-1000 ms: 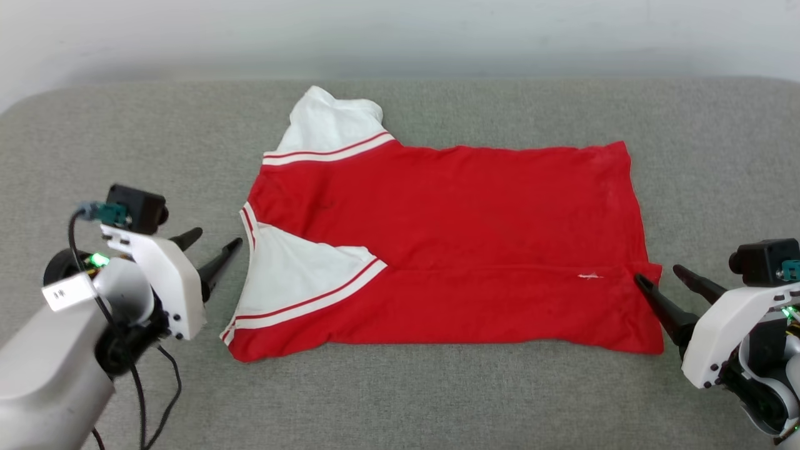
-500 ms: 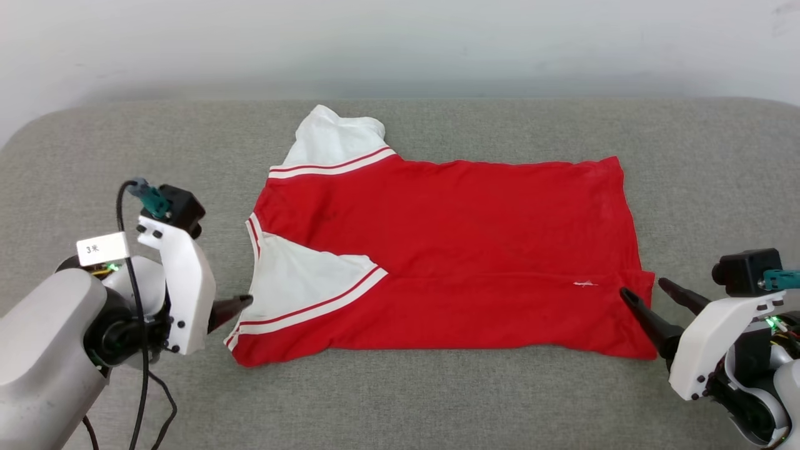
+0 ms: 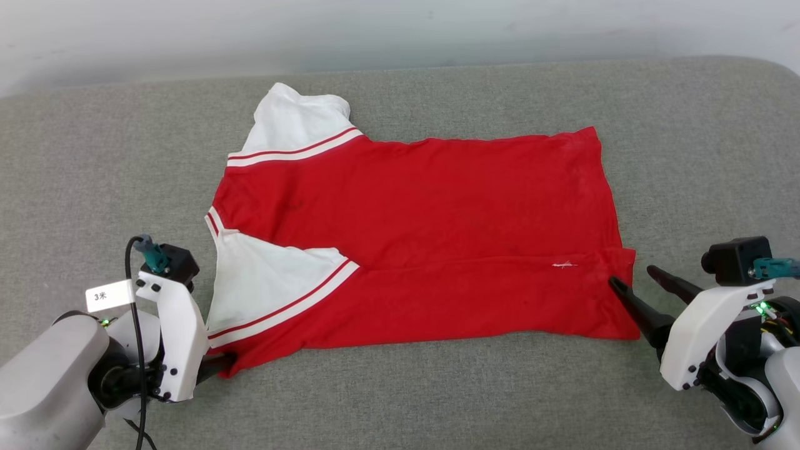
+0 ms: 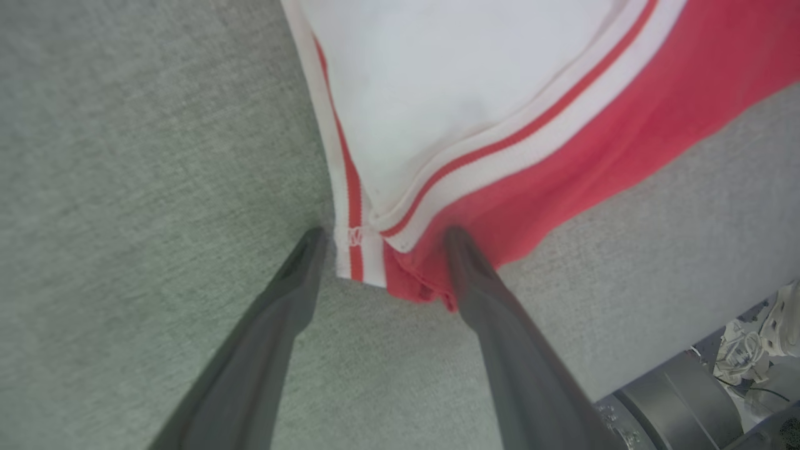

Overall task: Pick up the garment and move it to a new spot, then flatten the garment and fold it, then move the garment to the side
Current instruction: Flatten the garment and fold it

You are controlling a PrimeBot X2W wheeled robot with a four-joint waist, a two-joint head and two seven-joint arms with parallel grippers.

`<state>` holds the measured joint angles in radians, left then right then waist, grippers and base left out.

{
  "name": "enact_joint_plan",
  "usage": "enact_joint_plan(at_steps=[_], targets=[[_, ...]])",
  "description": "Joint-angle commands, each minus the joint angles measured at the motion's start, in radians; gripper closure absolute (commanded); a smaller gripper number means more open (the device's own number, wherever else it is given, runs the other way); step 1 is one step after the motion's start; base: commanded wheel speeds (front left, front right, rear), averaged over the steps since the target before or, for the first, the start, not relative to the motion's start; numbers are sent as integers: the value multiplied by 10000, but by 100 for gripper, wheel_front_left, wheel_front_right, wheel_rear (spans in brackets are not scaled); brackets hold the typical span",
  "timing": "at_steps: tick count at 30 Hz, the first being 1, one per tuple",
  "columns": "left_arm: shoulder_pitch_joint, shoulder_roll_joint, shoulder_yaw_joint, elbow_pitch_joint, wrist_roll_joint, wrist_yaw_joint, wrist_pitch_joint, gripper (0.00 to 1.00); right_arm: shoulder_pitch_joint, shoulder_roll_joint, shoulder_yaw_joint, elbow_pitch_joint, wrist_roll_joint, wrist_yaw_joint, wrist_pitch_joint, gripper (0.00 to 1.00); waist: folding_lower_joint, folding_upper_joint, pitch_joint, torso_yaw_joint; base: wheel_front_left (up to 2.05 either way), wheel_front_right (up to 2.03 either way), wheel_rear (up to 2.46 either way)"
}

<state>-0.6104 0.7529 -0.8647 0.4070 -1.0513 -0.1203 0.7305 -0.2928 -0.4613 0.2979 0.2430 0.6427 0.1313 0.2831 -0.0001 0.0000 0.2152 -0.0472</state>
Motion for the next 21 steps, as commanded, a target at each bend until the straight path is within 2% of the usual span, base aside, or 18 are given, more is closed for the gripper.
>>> enact_joint_plan(at_steps=[1,4,5,6,7,11,15,21], targets=[[483,-376,-225,349,-86,-6,-131,0,-168,10,-9,17,38,-11,-52,0,1,0,78,-74,0,0,0],[692,-743,-393,800,-167,-40,-376,0,-256,-29,-46,64,55,-11,-96,0,1,0,67,-93,0,0,0],[703,-839,-444,888,-156,-57,-470,41,-291,-73,-43,56,48,-11,-78,0,1,0,38,-86,0,0,0],[688,-916,-495,957,-149,-54,-569,91,-315,-137,-37,40,36,-11,-58,0,1,0,-6,-72,0,0,0],[661,-967,-521,1014,-181,-65,-646,100,-334,-214,-25,8,3,-11,-36,0,1,0,-55,-55,0,0,0],[300,-790,-495,962,-205,-92,-1112,100,-537,-577,-5,-257,-118,-10,217,0,1,0,-264,35,0,0,0],[-70,-394,-470,484,-164,-97,-1722,100,-817,-1121,60,-647,-49,-11,979,0,1,0,-447,167,0,0,0],[-375,0,-478,-392,-151,-92,-2353,100,-1168,-2054,350,-1127,412,-11,3214,0,1,0,-528,412,0,0,0]])
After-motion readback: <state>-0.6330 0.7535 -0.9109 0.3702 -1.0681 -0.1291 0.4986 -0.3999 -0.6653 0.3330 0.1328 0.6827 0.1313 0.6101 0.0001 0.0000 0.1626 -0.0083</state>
